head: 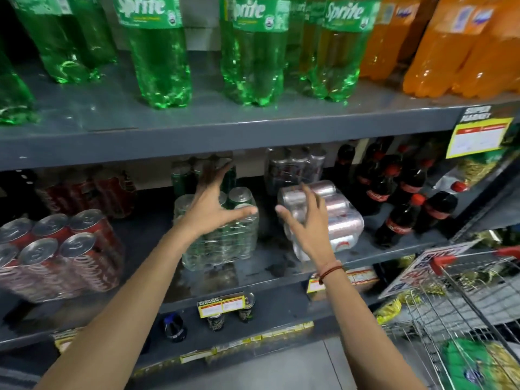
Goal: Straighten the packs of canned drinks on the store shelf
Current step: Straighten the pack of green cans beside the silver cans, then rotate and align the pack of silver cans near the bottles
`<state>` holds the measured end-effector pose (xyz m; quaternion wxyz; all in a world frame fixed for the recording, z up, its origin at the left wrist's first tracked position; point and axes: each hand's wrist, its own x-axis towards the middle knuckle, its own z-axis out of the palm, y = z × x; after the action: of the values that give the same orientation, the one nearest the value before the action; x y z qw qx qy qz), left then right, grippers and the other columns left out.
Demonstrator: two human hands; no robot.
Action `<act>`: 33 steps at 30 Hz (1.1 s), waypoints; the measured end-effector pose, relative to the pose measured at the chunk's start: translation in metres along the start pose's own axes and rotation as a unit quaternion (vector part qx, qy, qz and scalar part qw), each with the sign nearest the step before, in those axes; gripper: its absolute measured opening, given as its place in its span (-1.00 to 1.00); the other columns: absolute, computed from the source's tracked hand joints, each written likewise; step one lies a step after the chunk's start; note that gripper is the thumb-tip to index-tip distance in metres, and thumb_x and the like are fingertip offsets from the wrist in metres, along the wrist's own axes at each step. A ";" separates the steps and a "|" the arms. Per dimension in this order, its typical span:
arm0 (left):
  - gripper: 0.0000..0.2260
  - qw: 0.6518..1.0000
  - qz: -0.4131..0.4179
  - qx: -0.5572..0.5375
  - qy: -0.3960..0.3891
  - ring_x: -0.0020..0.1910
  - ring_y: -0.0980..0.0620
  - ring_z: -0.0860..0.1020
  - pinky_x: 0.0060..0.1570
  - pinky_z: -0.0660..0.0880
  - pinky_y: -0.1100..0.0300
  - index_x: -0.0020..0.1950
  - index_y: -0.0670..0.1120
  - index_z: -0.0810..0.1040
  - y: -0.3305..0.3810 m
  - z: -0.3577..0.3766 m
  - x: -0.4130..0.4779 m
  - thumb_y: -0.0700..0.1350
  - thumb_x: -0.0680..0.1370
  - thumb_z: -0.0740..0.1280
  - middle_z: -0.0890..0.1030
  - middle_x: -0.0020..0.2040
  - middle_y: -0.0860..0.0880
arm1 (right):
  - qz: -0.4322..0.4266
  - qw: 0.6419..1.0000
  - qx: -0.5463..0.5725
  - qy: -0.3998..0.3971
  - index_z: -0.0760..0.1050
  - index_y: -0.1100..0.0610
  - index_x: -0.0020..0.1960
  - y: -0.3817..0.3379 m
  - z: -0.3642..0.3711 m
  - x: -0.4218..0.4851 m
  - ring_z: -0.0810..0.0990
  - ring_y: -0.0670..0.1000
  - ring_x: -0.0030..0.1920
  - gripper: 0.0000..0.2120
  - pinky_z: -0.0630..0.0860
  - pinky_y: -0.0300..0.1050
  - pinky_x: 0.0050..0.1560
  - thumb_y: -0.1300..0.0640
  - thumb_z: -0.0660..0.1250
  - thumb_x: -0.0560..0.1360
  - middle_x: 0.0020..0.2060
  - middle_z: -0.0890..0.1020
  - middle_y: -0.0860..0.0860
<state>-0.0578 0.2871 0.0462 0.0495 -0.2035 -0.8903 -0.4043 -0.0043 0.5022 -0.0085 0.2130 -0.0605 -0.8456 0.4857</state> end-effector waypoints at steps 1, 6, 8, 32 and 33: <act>-0.06 1.000 0.024 0.005 -0.008 0.52 -0.02 0.02 0.42 0.09 0.11 0.48 0.20 0.06 0.014 0.010 0.010 0.34 0.21 0.43 0.02 0.56 -0.03 | 0.008 1.000 -0.003 0.026 0.24 0.05 0.47 0.006 -0.012 0.004 0.29 0.06 0.39 -0.31 0.12 -0.39 0.25 -0.14 0.39 0.45 0.36 0.32 0.13; -0.15 0.987 0.071 0.039 -0.136 0.53 -0.04 -0.01 0.47 0.04 0.09 0.51 0.06 0.05 0.059 0.077 0.067 0.23 0.36 0.40 0.00 0.56 -0.06 | 0.078 0.988 -0.021 0.135 0.31 0.18 0.43 0.044 -0.056 0.010 0.29 0.15 0.35 -0.36 0.23 -0.18 0.31 -0.10 0.39 0.47 0.31 0.34 0.18; -0.16 0.978 0.033 0.036 -0.204 0.51 -0.04 0.08 0.43 0.07 0.16 0.53 0.01 0.02 0.064 0.104 0.087 0.23 0.40 0.37 0.06 0.56 -0.06 | 0.113 0.981 -0.041 0.152 0.28 0.18 0.44 0.057 -0.062 0.007 0.25 0.18 0.35 -0.31 0.21 -0.17 0.24 -0.12 0.40 0.45 0.34 0.31 0.21; -0.33 0.977 -0.010 0.137 -0.163 0.45 -0.27 0.21 0.36 0.25 -0.18 0.50 0.20 -0.04 0.038 0.176 0.127 0.38 0.46 0.08 0.16 0.53 -0.15 | 0.203 0.961 0.114 0.148 0.16 0.09 0.51 0.083 -0.072 0.020 0.30 0.14 0.45 -0.09 0.30 0.12 0.41 -0.31 0.39 0.34 0.47 0.31 0.12; -0.32 0.982 -0.016 0.120 -0.142 0.44 -0.29 0.20 0.36 0.25 -0.20 0.51 0.18 -0.05 0.036 0.177 0.123 0.36 0.47 0.09 0.15 0.53 -0.18 | 0.179 0.969 0.095 0.141 0.18 0.08 0.50 0.082 -0.076 0.022 0.35 0.14 0.41 -0.10 0.34 0.11 0.39 -0.33 0.38 0.33 0.45 0.34 0.12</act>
<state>-0.1418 0.4786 -0.0161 -0.0594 -0.2375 -0.9334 -0.2622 -0.0006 0.6123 -0.0378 0.2444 -0.2584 -0.7322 0.5808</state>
